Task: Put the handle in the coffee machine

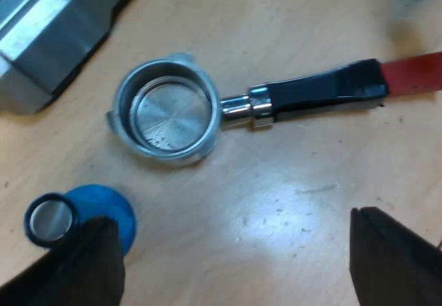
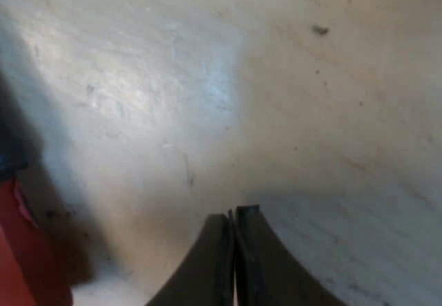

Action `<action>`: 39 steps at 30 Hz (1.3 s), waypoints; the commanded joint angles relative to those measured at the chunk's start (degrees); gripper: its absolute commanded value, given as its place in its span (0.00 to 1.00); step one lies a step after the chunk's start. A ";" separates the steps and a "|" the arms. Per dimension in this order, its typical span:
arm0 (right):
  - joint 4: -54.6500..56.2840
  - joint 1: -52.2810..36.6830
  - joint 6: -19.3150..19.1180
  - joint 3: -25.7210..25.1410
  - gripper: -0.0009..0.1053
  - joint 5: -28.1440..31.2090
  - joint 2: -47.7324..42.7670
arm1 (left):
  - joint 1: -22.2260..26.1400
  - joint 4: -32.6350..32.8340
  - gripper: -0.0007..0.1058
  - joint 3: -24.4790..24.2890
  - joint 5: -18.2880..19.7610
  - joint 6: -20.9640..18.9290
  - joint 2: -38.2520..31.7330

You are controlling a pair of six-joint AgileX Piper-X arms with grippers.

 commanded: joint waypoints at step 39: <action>1.92 11.41 6.31 -13.47 0.01 -6.41 12.09 | 1.28 11.09 0.66 -5.16 -1.33 5.47 -0.05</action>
